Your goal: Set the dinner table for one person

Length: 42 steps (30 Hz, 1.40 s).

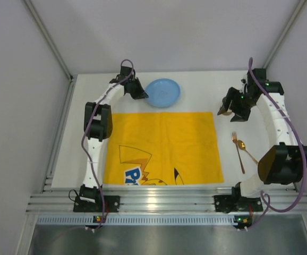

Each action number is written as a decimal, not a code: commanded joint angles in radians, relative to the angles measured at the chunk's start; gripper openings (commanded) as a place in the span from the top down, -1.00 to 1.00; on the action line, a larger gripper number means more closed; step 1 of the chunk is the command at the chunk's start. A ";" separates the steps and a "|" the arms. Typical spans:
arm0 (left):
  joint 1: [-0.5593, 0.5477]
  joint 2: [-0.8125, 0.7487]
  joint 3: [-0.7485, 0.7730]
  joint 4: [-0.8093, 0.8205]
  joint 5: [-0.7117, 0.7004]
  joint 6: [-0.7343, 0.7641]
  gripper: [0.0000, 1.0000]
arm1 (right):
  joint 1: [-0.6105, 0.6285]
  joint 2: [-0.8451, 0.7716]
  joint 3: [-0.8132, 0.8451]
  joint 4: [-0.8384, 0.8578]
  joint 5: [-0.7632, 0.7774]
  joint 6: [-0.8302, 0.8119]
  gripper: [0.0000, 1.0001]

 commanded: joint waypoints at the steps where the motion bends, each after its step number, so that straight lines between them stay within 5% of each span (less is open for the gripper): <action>1: -0.007 -0.200 0.010 0.034 0.077 0.025 1.00 | -0.007 -0.050 0.072 -0.007 0.005 0.001 -0.34; 5: -0.028 -0.381 -0.161 -0.018 0.144 0.108 1.00 | -0.006 -0.058 0.078 0.002 0.004 0.004 -0.40; 7: -0.071 -0.508 -0.325 -0.080 0.112 0.201 1.00 | -0.007 -0.056 0.084 0.000 0.022 0.007 -0.95; 11: -0.176 -0.714 -0.664 -0.093 0.006 0.287 1.00 | -0.018 -0.049 0.103 -0.006 0.114 0.030 -0.99; 15: -0.255 -0.881 -0.965 -0.038 -0.066 0.202 1.00 | -0.024 -0.014 0.149 -0.009 0.114 0.031 -0.99; 19: -0.331 -0.955 -1.073 0.017 -0.148 0.140 1.00 | -0.026 0.008 0.186 -0.017 0.108 0.027 -0.99; 30: -0.338 -0.898 -1.070 0.030 -0.304 0.155 0.99 | -0.027 -0.018 0.143 -0.024 0.146 0.010 -0.99; 32: -0.338 -0.877 -1.067 0.002 -0.376 0.163 0.44 | -0.027 -0.009 0.141 -0.018 0.157 0.011 -0.99; 33: -0.338 -0.875 -1.073 0.002 -0.387 0.172 -0.27 | -0.030 0.005 0.144 -0.015 0.159 0.011 -0.99; 35: -0.338 -0.881 -1.071 -0.012 -0.424 0.174 -0.80 | -0.044 0.026 0.166 -0.012 0.168 0.015 -0.99; 36: -0.338 -0.889 -1.065 -0.018 -0.432 0.172 -0.96 | -0.050 0.051 0.176 -0.010 0.174 0.018 -0.99; 42: -0.335 -0.933 -0.972 -0.091 -0.495 0.162 -0.97 | -0.156 0.175 0.253 0.022 0.199 0.056 -0.99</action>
